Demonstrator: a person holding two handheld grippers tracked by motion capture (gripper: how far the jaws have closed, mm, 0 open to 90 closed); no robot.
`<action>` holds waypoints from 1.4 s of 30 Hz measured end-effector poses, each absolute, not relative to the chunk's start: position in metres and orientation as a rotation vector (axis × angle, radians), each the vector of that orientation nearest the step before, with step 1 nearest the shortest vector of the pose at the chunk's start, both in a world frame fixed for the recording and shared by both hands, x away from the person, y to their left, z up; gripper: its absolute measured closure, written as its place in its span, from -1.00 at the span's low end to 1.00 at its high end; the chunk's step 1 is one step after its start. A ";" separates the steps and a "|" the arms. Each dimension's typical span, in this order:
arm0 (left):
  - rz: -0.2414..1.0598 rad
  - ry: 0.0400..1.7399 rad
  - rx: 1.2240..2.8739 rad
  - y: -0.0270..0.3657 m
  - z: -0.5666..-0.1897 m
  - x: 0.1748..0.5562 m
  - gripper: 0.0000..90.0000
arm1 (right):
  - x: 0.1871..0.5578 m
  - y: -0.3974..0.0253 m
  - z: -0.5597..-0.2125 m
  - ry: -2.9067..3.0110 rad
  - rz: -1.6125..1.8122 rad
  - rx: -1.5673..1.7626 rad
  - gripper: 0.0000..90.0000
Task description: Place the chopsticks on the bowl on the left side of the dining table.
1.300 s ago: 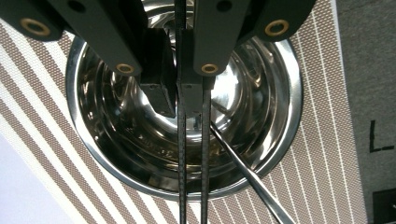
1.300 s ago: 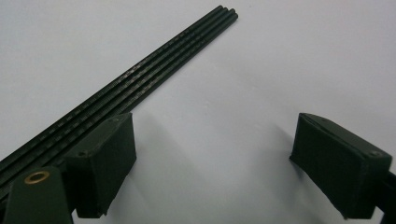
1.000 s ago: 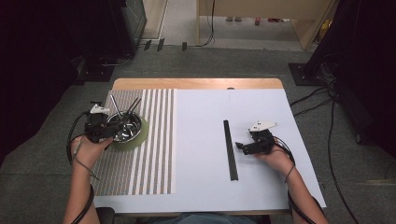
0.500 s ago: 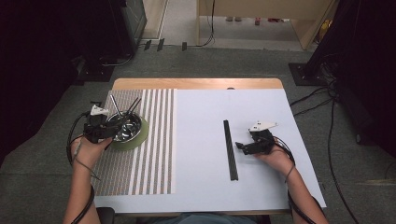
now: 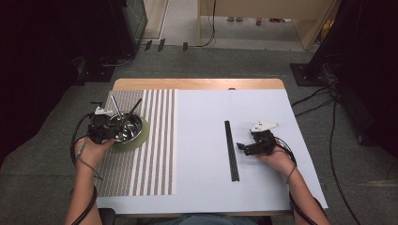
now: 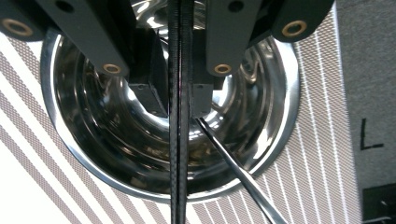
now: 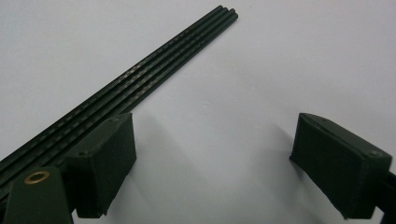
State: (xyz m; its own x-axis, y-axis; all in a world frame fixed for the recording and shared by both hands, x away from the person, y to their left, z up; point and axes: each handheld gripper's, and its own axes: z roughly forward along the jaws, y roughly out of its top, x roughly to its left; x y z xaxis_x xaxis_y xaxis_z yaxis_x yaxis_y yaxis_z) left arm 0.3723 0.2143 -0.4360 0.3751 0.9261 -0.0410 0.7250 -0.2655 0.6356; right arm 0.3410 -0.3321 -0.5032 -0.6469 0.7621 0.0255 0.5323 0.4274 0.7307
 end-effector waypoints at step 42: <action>0.315 1.251 2.131 0.214 -0.433 0.364 0.72 | 0.341 -0.332 -0.503 2.375 1.050 1.119 -0.70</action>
